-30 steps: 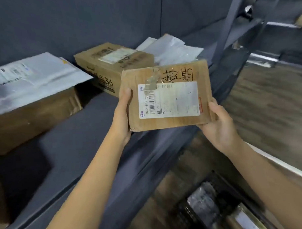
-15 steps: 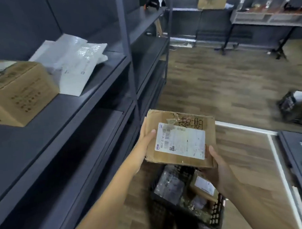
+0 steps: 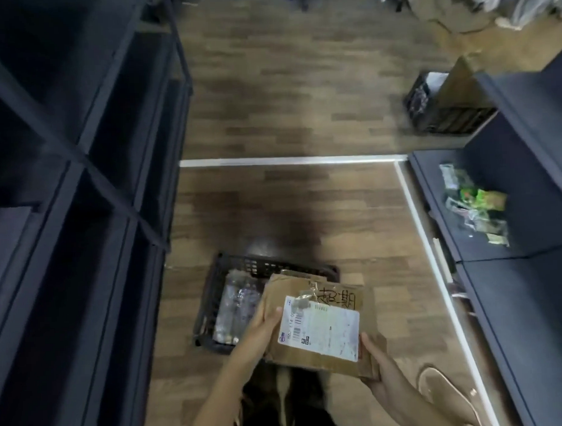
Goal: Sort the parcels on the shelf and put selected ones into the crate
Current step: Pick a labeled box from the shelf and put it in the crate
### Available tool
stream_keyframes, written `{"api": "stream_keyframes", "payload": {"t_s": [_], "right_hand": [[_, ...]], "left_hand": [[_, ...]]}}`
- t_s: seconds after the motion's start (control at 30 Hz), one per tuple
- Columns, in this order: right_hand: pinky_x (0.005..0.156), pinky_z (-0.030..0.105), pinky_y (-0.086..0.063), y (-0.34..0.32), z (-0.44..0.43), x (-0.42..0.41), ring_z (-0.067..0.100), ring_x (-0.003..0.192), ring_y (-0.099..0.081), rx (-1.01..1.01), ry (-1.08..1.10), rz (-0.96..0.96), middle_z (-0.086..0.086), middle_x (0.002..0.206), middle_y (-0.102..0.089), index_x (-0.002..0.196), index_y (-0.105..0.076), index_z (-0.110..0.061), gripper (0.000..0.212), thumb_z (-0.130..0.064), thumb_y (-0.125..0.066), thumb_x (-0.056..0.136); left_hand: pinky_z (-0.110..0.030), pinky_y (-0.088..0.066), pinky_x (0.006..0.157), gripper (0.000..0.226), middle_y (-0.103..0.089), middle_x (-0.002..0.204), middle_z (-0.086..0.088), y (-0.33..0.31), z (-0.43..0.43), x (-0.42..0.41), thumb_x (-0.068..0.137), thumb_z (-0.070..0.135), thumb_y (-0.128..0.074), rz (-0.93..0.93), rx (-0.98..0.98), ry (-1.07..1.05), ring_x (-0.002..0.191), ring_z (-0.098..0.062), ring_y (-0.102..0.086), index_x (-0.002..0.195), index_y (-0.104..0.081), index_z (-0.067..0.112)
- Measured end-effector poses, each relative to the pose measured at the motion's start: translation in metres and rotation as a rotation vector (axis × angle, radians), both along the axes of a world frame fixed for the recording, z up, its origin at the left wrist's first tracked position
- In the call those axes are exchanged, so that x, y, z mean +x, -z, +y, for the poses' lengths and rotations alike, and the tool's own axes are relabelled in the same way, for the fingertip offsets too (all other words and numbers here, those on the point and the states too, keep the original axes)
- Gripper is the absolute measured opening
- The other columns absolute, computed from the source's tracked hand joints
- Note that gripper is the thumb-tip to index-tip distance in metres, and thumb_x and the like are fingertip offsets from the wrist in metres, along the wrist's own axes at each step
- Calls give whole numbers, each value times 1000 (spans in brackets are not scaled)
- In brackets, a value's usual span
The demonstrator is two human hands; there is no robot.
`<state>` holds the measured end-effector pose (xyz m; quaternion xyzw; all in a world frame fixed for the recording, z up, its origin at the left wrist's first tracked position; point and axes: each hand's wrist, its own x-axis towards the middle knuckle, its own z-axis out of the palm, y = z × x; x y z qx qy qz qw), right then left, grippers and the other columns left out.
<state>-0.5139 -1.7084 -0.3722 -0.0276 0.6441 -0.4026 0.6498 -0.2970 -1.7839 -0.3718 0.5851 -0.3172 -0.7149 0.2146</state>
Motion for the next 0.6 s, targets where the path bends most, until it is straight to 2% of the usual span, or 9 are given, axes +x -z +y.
{"api": "stream_keyframes", "payload": {"t_s": [0.03,0.13,0.2,0.27,0.33,0.4,0.5,0.6], "right_hand": [[69,36,-52,20,-1,-3,17,95,-66,30,8,-6,2,122,-63,133,-42,-25,48,-28,-58,87],[78,42,-51,89,-6,-4,23,99,-62,162,7,3,4,117,-63,125,-43,-23,32,-22,-53,95],[77,43,-52,134,-8,0,27,94,-63,241,1,41,11,119,-62,112,-46,-19,19,-18,-54,95],[76,41,-51,179,-11,1,27,89,-62,301,4,76,15,116,-61,108,-44,-16,16,-13,-53,95],[79,42,-51,219,-15,-2,26,90,-61,328,-47,108,13,114,-58,117,-38,-13,25,-14,-52,96],[71,35,-49,252,-17,-7,18,87,-59,317,-156,177,9,111,-57,117,-36,-13,23,-17,-49,98],[62,23,-45,291,-24,-16,6,84,-55,301,-293,249,0,105,-53,117,-32,-15,22,-20,-45,99],[79,29,-49,320,-34,-17,10,96,-56,277,-404,296,2,118,-52,120,-30,-19,28,-25,-46,99]], "left_hand": [[-33,-50,95,50,-57,129,14,21,-5,-2,96,37,-49,-16,26,13,107,-7,-59,142,-29,44],[-13,-48,66,52,-52,104,25,82,-19,-11,99,29,-46,-41,71,50,86,8,-52,146,-25,38],[-6,-45,54,51,-55,107,19,125,-23,-17,100,20,-44,-52,112,55,80,9,-51,146,-26,33],[-6,-46,56,47,-59,107,18,175,-22,-22,101,16,-42,-71,135,41,80,8,-55,144,-31,31],[-13,-50,64,47,-60,104,20,221,-18,-25,101,18,-42,-69,165,16,87,3,-60,145,-32,33],[-18,-50,73,48,-59,113,15,257,-18,-28,101,20,-42,-65,190,-3,96,-5,-60,144,-31,36],[-21,-54,77,48,-60,116,11,300,-19,-32,100,17,-44,-66,201,-31,98,-9,-61,140,-31,41],[-33,-53,89,43,-61,124,5,330,-21,-33,101,18,-43,-90,234,-39,104,-12,-62,135,-37,43]]}}
